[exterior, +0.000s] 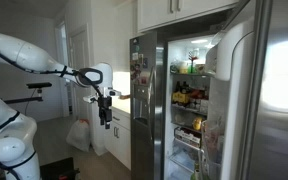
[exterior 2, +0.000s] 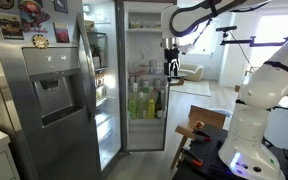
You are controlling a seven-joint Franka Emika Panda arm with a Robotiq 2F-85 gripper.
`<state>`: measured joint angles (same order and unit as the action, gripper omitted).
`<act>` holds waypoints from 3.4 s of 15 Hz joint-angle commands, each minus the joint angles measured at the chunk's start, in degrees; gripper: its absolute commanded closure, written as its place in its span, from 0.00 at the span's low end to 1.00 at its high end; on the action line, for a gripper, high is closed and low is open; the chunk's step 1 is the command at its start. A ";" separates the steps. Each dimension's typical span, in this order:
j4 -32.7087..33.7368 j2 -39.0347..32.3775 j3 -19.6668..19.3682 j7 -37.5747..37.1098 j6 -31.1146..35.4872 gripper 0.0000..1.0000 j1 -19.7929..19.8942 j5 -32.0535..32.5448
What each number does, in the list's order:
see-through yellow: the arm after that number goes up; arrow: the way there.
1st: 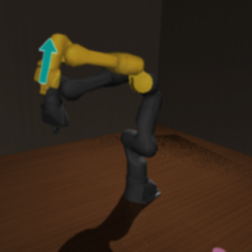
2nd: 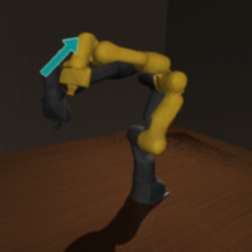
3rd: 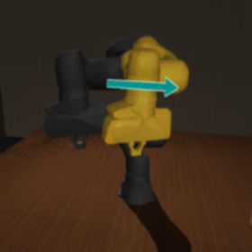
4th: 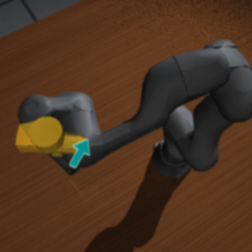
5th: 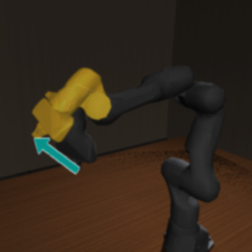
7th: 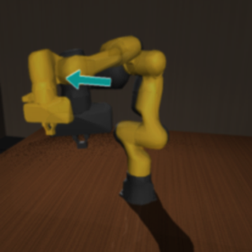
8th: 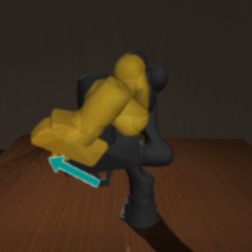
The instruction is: Close the top compartment of the refrigerator door
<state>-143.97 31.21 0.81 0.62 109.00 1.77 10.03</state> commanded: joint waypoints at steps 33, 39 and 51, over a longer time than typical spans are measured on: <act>27.26 -13.95 1.55 -38.33 41.48 0.00 16.58 3.03; 36.56 -20.99 1.89 -41.72 45.76 0.00 18.32 9.12; 55.83 -33.97 0.00 -66.18 61.16 0.00 22.96 41.59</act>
<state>-95.18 1.32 1.10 -57.17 167.89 23.63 43.13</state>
